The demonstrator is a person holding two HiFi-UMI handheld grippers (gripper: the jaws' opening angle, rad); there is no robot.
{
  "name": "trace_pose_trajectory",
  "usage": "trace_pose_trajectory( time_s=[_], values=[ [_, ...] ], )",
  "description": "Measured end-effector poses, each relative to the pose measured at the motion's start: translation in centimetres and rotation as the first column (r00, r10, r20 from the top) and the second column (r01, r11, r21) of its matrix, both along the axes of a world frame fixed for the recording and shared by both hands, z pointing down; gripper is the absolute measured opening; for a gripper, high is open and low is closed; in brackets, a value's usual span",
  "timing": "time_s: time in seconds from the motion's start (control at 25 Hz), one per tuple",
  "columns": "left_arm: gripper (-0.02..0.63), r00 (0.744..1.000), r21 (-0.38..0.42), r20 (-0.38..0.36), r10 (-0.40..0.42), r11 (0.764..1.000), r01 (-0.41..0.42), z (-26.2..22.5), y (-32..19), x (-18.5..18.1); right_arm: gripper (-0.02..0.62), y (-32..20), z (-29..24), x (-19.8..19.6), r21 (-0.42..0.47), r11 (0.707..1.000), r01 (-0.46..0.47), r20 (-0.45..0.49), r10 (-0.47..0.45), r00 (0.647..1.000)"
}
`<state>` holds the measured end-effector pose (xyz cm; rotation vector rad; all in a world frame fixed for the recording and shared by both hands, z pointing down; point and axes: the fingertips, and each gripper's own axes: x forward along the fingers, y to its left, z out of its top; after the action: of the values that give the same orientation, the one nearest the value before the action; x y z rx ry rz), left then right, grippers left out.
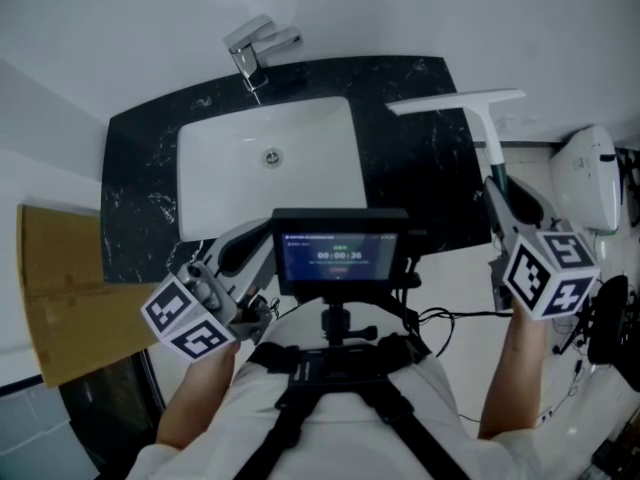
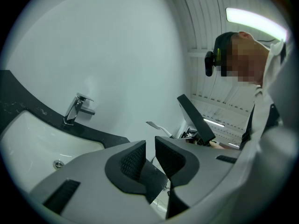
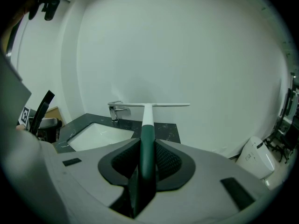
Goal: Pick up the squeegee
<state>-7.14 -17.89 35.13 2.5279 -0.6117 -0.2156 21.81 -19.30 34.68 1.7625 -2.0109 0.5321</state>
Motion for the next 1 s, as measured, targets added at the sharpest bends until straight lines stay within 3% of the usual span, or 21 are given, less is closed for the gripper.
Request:
trace_pose_trajectory(
  time_s=[1.0],
  values=[
    [0.057, 1.0, 0.002, 0.004, 0.001, 1.0, -0.001, -0.08, 0.32, -0.13, 0.085, 0.47, -0.08, -1.02, -0.005, 1.0, 0.031, -0.006, -0.031, 1.0]
  ],
)
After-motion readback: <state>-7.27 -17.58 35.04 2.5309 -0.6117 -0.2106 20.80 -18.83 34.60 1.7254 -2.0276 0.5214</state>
